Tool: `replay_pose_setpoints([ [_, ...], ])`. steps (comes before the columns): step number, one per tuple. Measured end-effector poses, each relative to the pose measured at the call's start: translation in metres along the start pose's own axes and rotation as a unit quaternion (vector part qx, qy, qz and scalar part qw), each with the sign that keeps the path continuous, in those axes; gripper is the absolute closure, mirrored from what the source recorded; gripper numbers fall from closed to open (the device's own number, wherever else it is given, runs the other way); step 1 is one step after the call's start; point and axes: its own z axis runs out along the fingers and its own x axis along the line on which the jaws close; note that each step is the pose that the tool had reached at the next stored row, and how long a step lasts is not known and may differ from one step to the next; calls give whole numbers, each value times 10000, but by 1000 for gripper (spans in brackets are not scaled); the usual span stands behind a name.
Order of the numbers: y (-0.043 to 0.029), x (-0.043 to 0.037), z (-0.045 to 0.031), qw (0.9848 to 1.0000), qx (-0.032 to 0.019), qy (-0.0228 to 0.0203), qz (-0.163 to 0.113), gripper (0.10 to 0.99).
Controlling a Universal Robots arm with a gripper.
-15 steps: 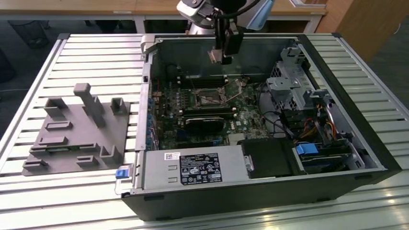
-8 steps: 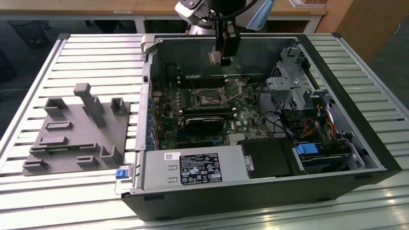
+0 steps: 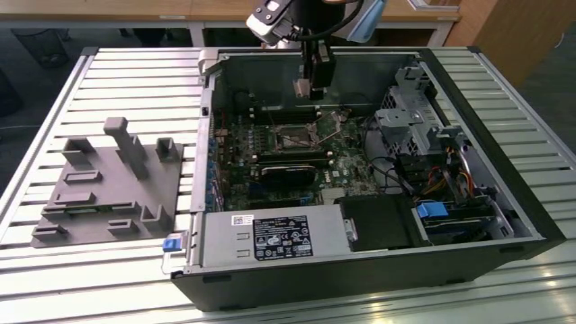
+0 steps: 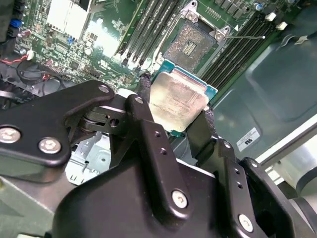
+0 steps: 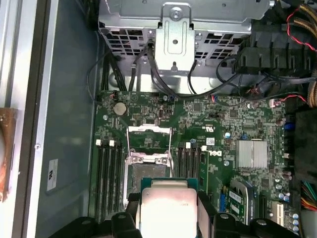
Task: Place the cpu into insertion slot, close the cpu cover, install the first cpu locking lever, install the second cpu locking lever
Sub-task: 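Place the cpu into insertion slot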
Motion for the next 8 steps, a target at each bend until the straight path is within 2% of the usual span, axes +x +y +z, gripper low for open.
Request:
replay_pose_setpoints([
  [4,-4,-1,44,10000,-3,6,-62,545],
  [8,-8,-1,78,9992,3,38,-409,545],
])
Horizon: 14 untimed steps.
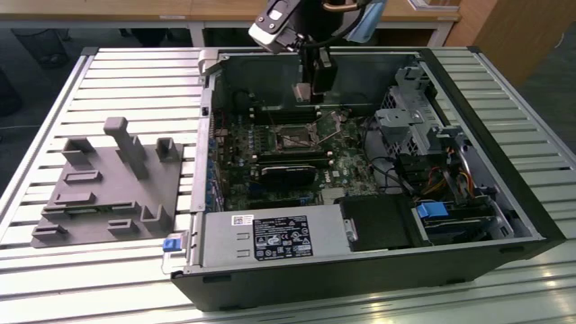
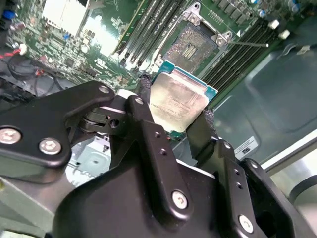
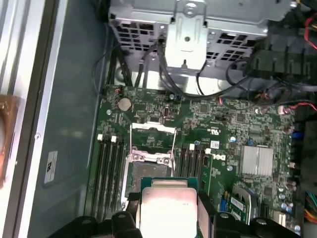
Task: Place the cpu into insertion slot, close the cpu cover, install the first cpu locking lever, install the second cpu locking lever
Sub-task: 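Place the cpu into insertion slot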
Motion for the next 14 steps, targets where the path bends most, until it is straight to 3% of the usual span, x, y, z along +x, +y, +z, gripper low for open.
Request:
replay_pose_setpoints([
  [8,-10,-1,113,10000,3,4,-43,545],
  [14,-16,-2,166,9998,-2,-21,222,545],
])
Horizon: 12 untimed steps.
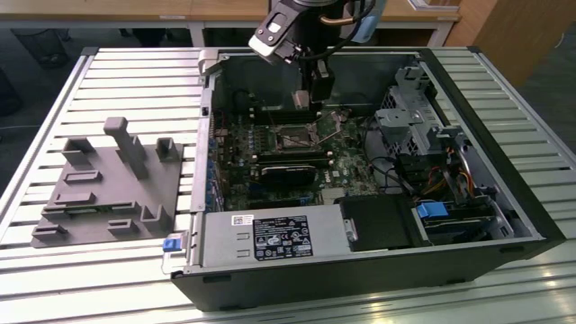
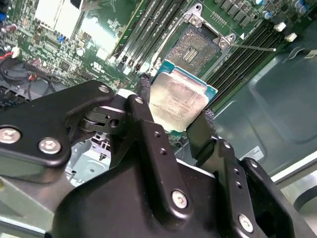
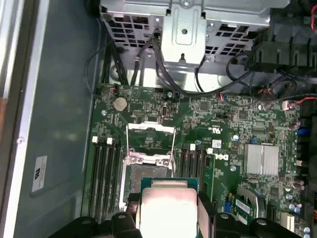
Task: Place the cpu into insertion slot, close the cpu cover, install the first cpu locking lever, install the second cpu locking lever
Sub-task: 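Place the cpu into insertion slot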
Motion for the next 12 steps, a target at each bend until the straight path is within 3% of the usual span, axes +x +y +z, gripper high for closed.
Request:
replay_pose_setpoints([
  [12,-13,-2,140,9999,-2,-10,103,545],
])
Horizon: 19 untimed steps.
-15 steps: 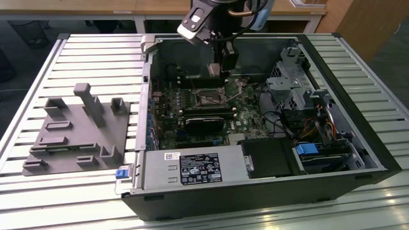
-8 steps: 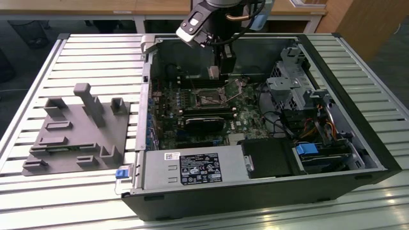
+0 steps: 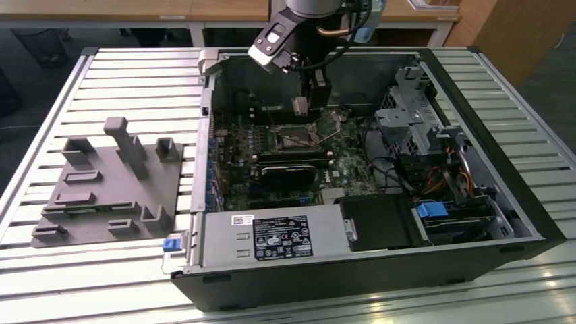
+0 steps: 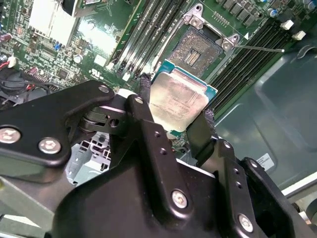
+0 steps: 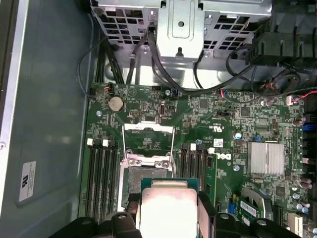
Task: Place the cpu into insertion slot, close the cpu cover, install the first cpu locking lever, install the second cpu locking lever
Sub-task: 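Place the cpu into insertion slot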
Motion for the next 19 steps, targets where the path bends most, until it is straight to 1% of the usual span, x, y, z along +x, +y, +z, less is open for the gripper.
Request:
replay_pose_setpoints([
  [7,-7,-1,77,10000,0,0,0,545],
  [14,-12,-2,119,10000,1,-2,-1,545],
  [19,-15,-2,142,10000,1,-13,-1,545],
])
